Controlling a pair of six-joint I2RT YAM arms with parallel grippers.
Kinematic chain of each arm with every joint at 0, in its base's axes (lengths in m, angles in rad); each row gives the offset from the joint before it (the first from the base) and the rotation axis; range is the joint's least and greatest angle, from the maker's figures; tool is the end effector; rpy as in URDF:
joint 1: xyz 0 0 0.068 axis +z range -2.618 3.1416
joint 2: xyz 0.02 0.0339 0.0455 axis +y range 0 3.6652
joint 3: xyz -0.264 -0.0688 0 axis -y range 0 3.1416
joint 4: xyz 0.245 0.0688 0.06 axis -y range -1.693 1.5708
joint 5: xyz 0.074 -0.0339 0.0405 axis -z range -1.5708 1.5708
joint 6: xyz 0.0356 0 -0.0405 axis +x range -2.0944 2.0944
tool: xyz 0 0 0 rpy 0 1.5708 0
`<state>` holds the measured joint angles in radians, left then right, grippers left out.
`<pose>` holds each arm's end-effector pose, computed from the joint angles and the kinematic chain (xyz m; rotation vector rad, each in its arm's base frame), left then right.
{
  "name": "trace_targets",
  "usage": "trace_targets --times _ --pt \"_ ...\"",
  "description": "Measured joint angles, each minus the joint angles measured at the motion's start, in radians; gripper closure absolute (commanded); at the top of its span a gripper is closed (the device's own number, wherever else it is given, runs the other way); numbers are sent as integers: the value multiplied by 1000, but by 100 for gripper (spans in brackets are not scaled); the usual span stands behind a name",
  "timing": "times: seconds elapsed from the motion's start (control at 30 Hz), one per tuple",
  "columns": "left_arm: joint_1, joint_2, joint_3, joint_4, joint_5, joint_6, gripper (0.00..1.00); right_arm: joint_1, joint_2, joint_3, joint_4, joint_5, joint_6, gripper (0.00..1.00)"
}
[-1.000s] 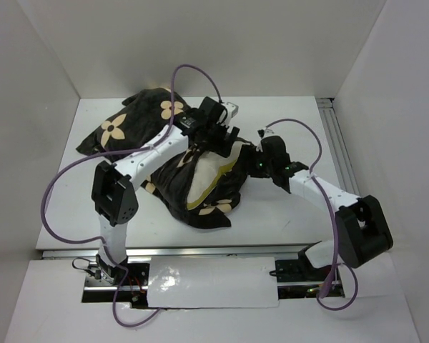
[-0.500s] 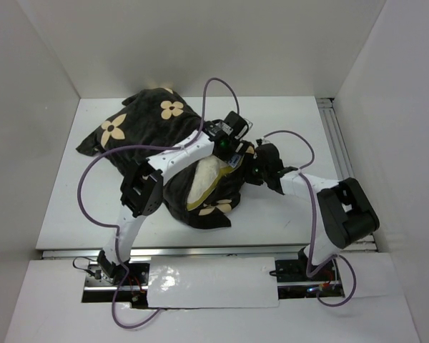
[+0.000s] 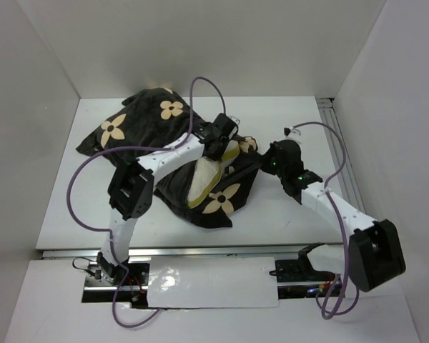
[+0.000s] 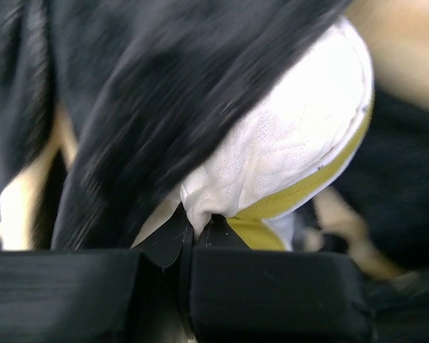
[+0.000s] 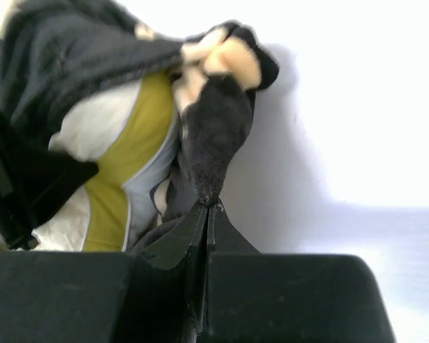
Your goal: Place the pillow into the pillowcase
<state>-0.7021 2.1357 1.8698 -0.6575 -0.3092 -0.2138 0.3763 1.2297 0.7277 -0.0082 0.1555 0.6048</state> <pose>0.3724 -0.3008 0.2439 0.4642 2.3893 -0.0208 0.2537 0.0943 0.2437 0.3350 2.0770 0.4361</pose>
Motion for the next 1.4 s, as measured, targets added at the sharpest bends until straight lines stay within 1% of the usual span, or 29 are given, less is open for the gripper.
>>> trace_targets --times 0.13,0.27,0.37,0.43,0.53,0.63,0.7,0.8,0.9,1.0,1.1,1.2,1.23,1.3,1.37,1.4 --pt "24 -121 -140 91 31 8 100 -32 -90 0 -3 -12 -31 100" --pt "31 -172 -201 161 87 46 100 -48 -126 19 26 -100 -87 100" --pt "17 -148 -176 158 100 58 100 -60 -112 84 30 -196 -121 100" --pt "7 -110 -126 150 142 60 100 -67 -93 129 51 -269 -138 100" --pt "-6 -56 -64 143 199 60 100 -85 -75 141 108 -351 -147 100" --pt "-24 -2 -27 136 197 57 100 -109 -72 134 134 -398 -145 100" --pt "-34 31 -13 134 169 54 100 -121 -76 132 134 -412 -145 100" --pt "-36 47 -45 156 125 49 100 -142 -107 132 124 -419 -147 100" --pt "-31 33 -111 218 106 28 100 -167 -163 132 116 -442 -150 100" --pt "-21 8 -154 261 114 5 100 -188 -188 132 116 -478 -146 100" --pt "-16 -4 -163 267 143 -1 100 -199 -180 132 116 -498 -140 100" --pt "-6 -28 -176 266 198 2 69 -203 -155 132 122 -521 -134 100" --pt "-3 -40 -181 262 217 2 52 -204 -146 130 126 -528 -131 100" --pt "2 -82 -196 246 263 1 39 -205 -137 116 134 -529 -130 100" --pt "5 -147 -210 212 297 -1 13 -206 -137 100 122 -521 -138 100" --pt "6 -180 -210 193 308 3 4 -207 -137 95 111 -508 -146 97"
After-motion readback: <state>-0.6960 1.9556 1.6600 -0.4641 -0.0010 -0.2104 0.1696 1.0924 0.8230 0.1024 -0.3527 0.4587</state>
